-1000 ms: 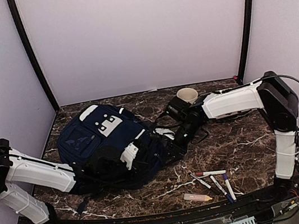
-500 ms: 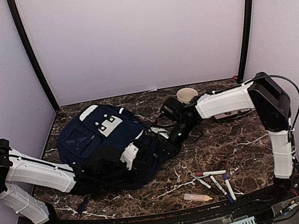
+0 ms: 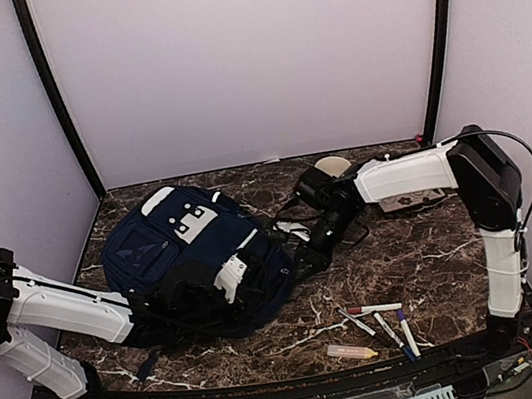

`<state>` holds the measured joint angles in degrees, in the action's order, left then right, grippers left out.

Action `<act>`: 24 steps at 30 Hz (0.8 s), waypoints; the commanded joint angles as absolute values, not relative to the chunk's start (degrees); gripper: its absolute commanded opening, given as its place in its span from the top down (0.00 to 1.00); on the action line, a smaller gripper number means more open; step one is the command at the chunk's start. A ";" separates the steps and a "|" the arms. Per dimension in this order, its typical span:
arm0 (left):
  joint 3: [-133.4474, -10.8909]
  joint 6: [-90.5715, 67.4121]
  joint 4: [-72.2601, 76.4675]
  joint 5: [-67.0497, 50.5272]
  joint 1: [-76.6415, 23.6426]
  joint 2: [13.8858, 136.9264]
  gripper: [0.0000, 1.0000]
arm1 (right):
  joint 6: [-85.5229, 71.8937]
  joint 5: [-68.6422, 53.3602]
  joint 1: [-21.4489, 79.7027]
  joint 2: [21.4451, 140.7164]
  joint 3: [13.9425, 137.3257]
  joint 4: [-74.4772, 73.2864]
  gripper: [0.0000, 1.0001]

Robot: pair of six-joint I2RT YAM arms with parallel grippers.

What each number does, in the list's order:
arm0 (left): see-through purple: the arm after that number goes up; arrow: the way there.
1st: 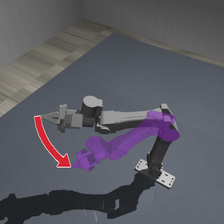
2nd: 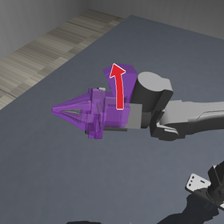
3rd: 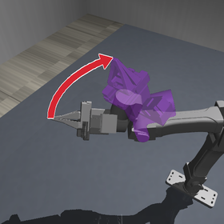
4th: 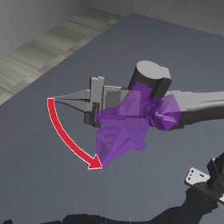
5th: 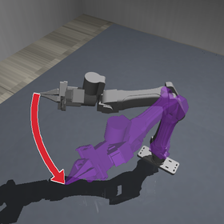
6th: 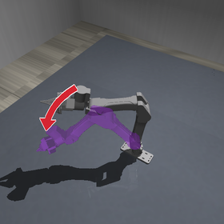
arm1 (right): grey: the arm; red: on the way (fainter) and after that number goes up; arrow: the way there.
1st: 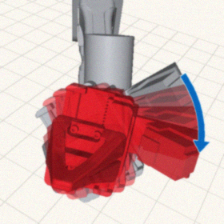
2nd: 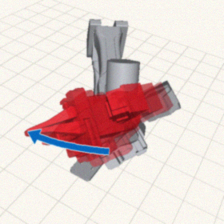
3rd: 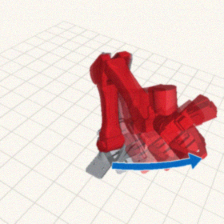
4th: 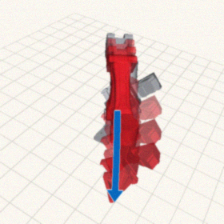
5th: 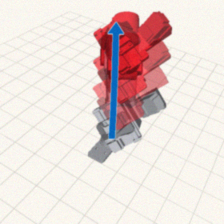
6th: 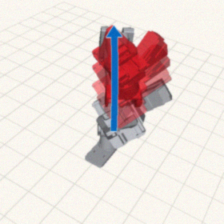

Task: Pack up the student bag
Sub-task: Zip the student bag into the largest pocket of the bag.

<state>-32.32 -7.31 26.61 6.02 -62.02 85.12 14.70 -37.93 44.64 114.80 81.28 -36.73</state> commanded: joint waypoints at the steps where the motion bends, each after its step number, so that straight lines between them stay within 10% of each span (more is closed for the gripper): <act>1: -32.49 -7.36 21.61 4.73 -63.54 80.65 1.00 | 18.71 -27.85 38.24 115.07 82.10 -41.46 1.00; 24: -27.14 -19.56 -2.86 15.16 -69.87 64.01 1.00 | 20.71 -18.70 32.87 116.31 82.43 -35.16 1.00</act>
